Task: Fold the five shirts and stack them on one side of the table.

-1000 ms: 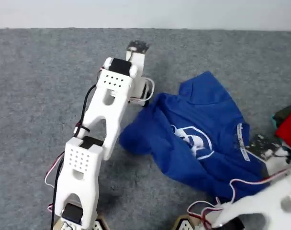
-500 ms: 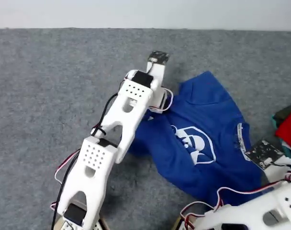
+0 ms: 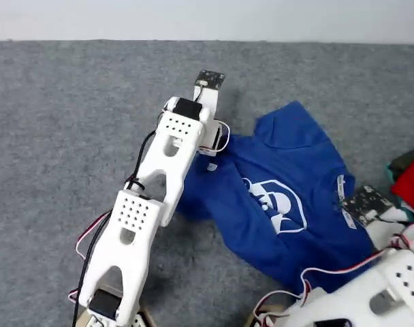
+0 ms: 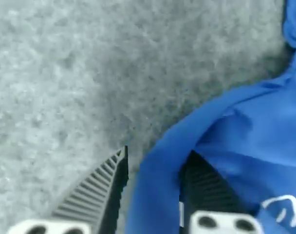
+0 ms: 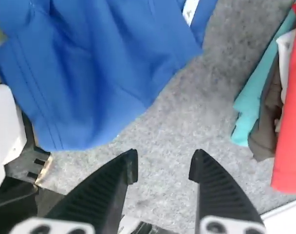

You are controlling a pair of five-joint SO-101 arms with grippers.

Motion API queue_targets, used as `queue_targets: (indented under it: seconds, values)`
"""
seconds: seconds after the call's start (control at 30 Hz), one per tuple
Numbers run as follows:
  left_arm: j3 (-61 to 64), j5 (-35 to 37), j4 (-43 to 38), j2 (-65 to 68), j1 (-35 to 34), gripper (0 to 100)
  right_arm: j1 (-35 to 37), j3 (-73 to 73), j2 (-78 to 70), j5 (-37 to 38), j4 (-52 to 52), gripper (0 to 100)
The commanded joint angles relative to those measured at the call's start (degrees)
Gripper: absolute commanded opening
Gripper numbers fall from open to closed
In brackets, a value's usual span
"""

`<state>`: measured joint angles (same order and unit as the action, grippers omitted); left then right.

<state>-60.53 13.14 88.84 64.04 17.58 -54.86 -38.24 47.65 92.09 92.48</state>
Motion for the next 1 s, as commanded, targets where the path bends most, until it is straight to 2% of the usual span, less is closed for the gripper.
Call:
queue_targets:
  seconds: [0.0,0.07,0.3,0.67,0.77,0.87,0.97]
  values:
    - [-2.9,-7.8,0.8,1.6,0.2,4,2.2,0.5,0.4,-3.1,-0.9,18.2]
    - [-4.6,-10.4,1.0,2.3,0.6,1,2.3,0.4,0.2,-4.0,-1.0,18.2]
    - [-13.1,-12.4,1.9,2.7,-1.1,1,2.3,0.3,0.2,-4.3,-1.0,16.5]
    - [-20.1,-12.0,-1.8,2.5,-13.8,2,2.3,0.3,0.2,-4.3,-0.8,16.5]
    - [-20.3,-11.8,0.4,2.3,-14.8,10,2.4,-0.2,0.2,-4.3,-0.8,16.4]
    - [-22.3,-7.2,4.0,2.3,-14.7,21,2.4,-1.8,0.3,-4.3,-0.8,16.4]
    - [-23.9,-5.5,7.9,2.3,-14.8,25,2.4,-2.7,0.7,-4.3,-0.8,16.4]
